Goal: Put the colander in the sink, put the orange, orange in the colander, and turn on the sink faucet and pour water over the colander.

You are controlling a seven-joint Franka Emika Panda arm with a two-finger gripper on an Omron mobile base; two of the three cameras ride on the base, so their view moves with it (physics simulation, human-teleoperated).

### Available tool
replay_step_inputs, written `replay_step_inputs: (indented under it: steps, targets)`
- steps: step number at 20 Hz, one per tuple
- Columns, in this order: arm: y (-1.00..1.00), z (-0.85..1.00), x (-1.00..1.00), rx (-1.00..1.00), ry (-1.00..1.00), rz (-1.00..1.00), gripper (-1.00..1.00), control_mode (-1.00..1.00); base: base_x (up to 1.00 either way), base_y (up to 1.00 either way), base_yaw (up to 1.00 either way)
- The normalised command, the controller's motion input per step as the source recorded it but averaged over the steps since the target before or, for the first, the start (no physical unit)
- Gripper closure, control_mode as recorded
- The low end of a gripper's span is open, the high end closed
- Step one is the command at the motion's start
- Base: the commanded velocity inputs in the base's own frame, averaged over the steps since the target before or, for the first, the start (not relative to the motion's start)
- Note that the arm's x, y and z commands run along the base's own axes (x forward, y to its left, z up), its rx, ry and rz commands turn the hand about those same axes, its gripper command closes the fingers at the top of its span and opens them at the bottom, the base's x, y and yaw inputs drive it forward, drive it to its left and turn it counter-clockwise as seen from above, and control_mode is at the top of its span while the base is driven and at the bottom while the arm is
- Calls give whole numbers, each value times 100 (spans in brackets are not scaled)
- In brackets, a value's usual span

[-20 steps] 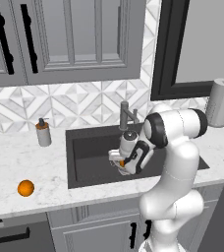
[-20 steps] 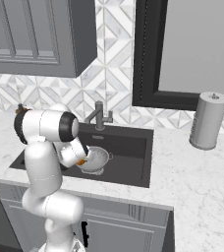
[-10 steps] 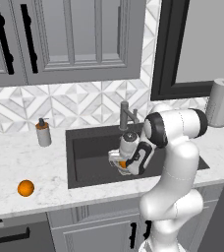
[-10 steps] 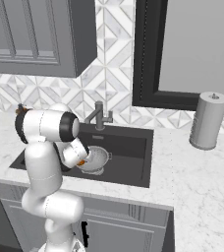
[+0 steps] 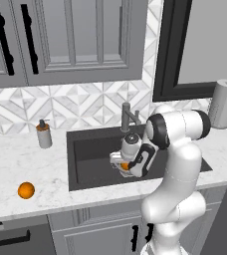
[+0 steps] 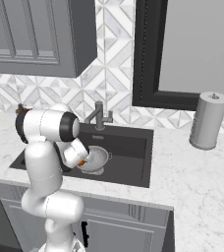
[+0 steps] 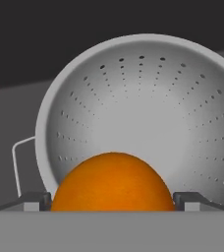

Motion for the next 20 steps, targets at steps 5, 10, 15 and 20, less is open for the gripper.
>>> replay_step_inputs:
  steps: [5, 10, 15, 20]
  targets:
    - [-4, 12, 10, 0, 0, 0, -100, -100, 0, 0, 0]
    - [-21, 35, 16, 0, 0, 0, -100, -100, 0, 0, 0]
    - [-7, 34, 1, 0, 0, -2, -100, -100, 0, 0, 0]
    - [0, 42, -10, 0, 0, -3, -100, -100, 0, 0, 0]
